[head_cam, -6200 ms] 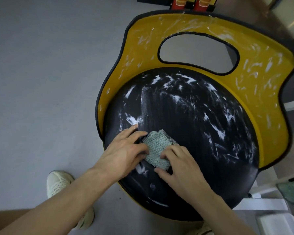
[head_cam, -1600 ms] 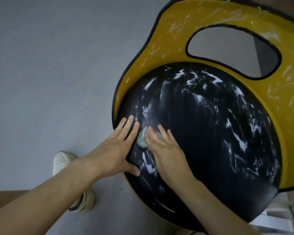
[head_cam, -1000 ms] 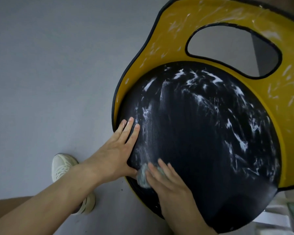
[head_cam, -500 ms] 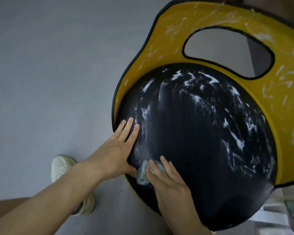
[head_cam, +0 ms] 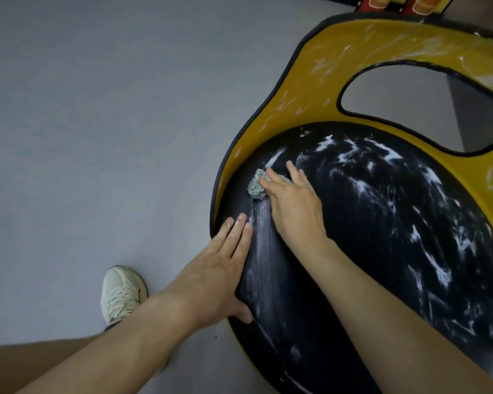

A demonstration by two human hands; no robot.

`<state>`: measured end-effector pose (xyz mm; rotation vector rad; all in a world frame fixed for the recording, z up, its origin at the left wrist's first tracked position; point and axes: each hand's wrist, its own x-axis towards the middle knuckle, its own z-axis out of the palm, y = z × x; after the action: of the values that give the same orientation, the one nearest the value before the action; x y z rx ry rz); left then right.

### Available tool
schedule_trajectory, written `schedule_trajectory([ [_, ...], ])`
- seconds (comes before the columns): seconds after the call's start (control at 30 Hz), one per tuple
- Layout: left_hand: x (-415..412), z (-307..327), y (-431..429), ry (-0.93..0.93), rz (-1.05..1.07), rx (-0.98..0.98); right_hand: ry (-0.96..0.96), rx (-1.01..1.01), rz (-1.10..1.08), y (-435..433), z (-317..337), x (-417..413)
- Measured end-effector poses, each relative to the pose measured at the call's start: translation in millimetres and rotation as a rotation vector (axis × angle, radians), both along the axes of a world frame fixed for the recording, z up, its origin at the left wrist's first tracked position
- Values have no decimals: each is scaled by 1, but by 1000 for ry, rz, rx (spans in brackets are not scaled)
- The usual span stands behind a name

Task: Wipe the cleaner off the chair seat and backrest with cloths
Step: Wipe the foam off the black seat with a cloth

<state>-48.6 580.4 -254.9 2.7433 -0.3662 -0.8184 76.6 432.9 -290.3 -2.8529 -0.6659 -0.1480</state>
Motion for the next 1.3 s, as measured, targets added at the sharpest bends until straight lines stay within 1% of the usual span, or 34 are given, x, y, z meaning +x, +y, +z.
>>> schedule_trajectory([
  [0.1,-1,2,0,4,-18,11,52,0,-32,-4,11,-35],
  [0.2,-2,3,0,-1,-35,19,95,-11,48,-32,21,-98],
  [0.27,-1,4,0,-2,-34,18,81,-24,106,-48,22,-121],
  [0.33,-1,7,-1,8,-48,21,17,-12,117,-50,20,-109],
  [0.43,-1,10,-1,-3,-28,6,-34,-32,59,-29,18,-57],
  [0.53,-1,10,-1,-8,-35,-11,19,20,-99,-5,15,10],
  [0.6,0,10,-2,16,-56,23,17,86,-149,3,12,23],
  [0.7,0,8,-2,27,-32,11,5,184,-112,-2,19,-13],
  [0.8,-1,6,-1,15,-14,-10,40,172,9,-27,22,-72],
  [0.87,-3,6,-1,4,-7,-24,67,178,41,-44,18,-102],
  [0.93,-4,5,0,-9,13,-43,113,131,69,-57,18,-120],
  [1.0,-5,4,0,-25,32,-54,178,1,114,-66,22,-126],
  [1.07,-5,3,0,-24,33,-54,295,-140,164,-71,26,-128],
  [1.13,-4,2,0,-22,30,-50,381,-231,190,-70,26,-130],
  [1.2,-4,2,-1,-25,28,-48,388,-258,181,-66,24,-131],
  [1.3,-4,1,-2,-23,34,-52,331,-250,162,-60,18,-117],
])
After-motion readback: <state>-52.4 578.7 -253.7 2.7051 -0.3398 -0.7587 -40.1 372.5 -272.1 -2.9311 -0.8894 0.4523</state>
